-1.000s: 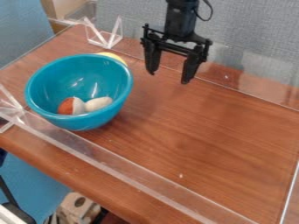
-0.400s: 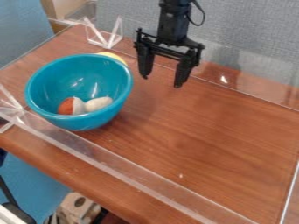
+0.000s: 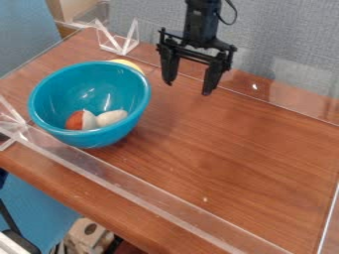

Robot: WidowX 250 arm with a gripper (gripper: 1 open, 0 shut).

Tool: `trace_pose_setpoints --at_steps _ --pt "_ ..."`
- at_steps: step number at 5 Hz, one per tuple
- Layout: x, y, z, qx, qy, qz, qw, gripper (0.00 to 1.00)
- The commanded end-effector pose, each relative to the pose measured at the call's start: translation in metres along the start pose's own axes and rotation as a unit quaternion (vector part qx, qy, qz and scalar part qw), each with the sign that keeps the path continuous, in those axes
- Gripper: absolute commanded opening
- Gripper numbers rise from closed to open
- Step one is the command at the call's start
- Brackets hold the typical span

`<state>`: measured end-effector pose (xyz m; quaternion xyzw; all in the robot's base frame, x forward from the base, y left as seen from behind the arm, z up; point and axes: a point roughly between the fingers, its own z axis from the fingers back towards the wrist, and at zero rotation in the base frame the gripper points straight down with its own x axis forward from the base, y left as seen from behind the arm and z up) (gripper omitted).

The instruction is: Remove the mushroom from the blue bowl and put it on the table

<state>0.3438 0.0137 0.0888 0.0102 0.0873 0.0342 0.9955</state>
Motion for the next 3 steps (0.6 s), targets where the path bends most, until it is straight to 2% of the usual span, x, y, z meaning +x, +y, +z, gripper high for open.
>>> trace_pose_setpoints --at_steps 1,2,3 --pt "-0.0022 0.0074 0.0232 0.001 -0.034 0.004 0.9994 1.00" --pt "-0.0083 0.0141 0.0226 0.003 -0.029 0.011 0.9995 1.00" --pt "0.0004 0.0042 0.0250 0.001 -0.034 0.006 0.9994 1.00"
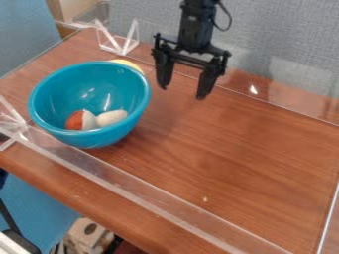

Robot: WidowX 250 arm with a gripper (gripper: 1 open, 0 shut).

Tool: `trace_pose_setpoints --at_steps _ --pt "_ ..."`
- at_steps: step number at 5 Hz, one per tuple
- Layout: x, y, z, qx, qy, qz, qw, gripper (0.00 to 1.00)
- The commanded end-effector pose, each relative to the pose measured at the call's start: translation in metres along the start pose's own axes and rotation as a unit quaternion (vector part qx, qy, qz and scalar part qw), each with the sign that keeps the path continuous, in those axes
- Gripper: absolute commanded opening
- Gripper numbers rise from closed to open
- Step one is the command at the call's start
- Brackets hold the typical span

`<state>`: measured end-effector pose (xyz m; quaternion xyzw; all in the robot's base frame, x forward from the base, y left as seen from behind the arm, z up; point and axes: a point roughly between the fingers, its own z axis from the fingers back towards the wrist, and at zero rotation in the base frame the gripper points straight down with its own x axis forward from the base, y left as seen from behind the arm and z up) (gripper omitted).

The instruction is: Remove the mushroom from the blue bowl and put it on the table

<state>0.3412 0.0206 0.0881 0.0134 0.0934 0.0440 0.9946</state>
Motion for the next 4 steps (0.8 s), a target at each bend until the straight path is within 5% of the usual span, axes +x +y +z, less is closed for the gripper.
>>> trace_pose_setpoints --at_steps 1,4 --pt "0.013 -0.016 0.027 -0.004 -0.046 -0.011 0.9989 1.00" --pt "-0.007 0.004 0.025 0.002 -0.034 0.007 0.9994 1.00"
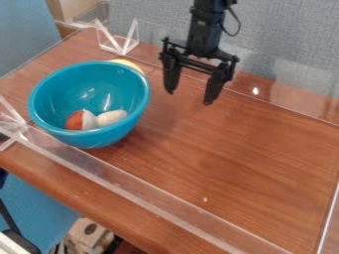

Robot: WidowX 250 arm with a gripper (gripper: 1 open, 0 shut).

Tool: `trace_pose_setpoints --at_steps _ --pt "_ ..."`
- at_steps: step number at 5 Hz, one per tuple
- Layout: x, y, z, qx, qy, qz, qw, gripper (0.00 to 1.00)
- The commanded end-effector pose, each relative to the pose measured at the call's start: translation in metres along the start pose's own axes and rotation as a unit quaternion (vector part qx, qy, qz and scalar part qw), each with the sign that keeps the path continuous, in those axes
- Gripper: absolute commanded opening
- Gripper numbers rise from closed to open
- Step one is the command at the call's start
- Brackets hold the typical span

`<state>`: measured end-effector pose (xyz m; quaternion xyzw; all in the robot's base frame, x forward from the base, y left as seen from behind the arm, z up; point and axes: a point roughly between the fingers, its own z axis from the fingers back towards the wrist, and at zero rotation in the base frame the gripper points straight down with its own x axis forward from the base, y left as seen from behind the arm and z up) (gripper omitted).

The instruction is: Remove the mushroom from the blue bowl and put it on the table

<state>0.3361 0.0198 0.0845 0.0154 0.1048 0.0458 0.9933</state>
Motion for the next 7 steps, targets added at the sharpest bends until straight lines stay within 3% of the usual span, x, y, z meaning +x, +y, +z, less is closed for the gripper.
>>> trace_pose_setpoints --at_steps 1,2,5,7 --pt "0.001 0.000 0.033 -0.001 -0.048 0.002 0.9988 1.00" --pt "0.008 -0.009 0.033 -0.003 -0.050 -0.002 0.9987 1.00" --pt "-0.004 0.004 0.027 0.001 -0.039 0.009 0.9992 1.00" --pt "0.010 -0.010 0.029 -0.001 -0.042 0.001 0.9991 1.00"
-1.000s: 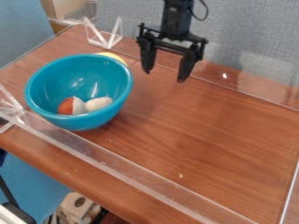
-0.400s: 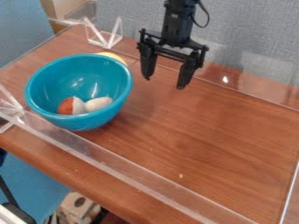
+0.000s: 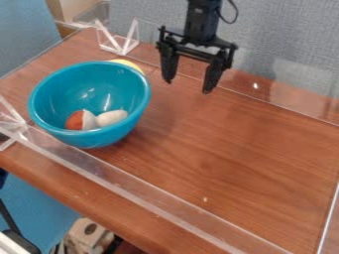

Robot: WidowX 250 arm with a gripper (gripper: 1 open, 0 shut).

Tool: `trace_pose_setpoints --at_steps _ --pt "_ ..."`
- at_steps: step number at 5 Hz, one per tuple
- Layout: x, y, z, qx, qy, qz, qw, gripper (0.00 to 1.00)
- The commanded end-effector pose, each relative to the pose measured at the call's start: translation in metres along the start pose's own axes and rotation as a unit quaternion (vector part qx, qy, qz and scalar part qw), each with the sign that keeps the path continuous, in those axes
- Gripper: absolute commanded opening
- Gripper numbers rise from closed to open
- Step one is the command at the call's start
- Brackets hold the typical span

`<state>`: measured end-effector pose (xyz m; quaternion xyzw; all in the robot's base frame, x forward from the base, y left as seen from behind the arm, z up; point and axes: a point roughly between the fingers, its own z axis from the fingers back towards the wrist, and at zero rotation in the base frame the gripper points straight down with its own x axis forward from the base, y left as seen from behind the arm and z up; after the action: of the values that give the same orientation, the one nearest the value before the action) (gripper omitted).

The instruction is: Remove the mushroom from the blue bowl and put it on the table

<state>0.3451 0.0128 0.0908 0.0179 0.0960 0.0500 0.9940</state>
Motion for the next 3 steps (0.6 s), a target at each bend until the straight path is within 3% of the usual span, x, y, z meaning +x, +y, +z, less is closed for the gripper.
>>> trace_pose_setpoints --at_steps 1,2,3 --pt "-0.002 0.002 0.020 -0.002 -0.031 0.000 0.9995 1.00" --pt "-0.005 0.006 0.019 -0.001 -0.028 0.005 0.9996 1.00" --pt "-0.018 0.021 0.022 0.002 -0.026 0.008 0.9996 1.00"
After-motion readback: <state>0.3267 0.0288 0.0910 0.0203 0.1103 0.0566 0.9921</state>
